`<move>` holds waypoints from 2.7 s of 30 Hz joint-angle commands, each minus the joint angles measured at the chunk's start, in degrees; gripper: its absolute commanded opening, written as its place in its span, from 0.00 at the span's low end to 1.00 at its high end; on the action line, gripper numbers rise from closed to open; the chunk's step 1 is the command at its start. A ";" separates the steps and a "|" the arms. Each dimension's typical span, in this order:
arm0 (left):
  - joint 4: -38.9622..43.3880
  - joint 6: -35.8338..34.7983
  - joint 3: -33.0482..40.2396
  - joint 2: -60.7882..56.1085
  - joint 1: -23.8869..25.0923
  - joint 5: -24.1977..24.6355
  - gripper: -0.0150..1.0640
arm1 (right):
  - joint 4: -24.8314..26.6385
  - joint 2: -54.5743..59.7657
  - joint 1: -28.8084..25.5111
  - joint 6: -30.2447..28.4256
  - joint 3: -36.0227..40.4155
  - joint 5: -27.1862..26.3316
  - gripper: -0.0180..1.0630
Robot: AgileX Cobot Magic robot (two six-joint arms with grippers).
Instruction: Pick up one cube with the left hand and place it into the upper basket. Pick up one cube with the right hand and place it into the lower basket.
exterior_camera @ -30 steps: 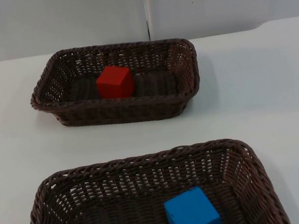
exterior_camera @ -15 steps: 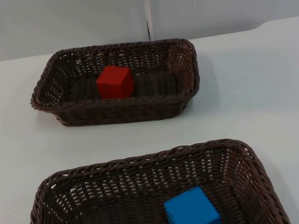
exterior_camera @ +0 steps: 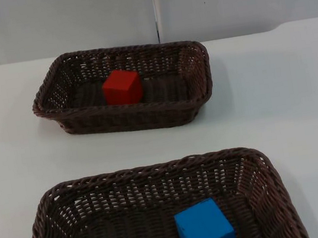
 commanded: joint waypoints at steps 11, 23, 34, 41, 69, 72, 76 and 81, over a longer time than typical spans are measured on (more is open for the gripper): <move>-0.34 -0.29 0.21 -0.23 4.06 -0.49 0.94 | 0.01 -0.18 -0.19 -0.01 0.48 -0.12 0.99; -0.12 -0.29 0.21 -0.23 11.53 -0.49 0.94 | 0.01 -0.18 -0.19 -0.01 0.48 -0.12 0.99; 0.00 -0.29 0.21 -0.23 17.39 -0.49 0.94 | 0.01 -0.18 -0.19 -0.01 0.48 -0.12 0.99; 0.65 -0.29 0.21 -0.23 18.02 -0.49 0.94 | 0.01 -0.18 -0.40 -0.01 0.48 -0.12 0.99; 0.77 -0.29 0.21 -0.23 18.02 -0.49 0.94 | 0.01 -0.18 -25.59 -0.01 0.48 -0.12 0.99; 0.77 -0.29 0.21 -0.23 18.02 -0.49 0.94 | 0.01 -0.18 -27.46 -0.01 0.48 -0.12 0.99; 0.77 -0.29 0.21 -0.23 18.02 -0.49 0.94 | 0.01 -0.18 -30.76 -0.01 0.48 -0.12 0.99; 0.77 -0.29 0.21 -0.23 18.02 -0.49 0.94 | 0.01 -0.18 -35.97 -0.01 0.48 -0.12 0.99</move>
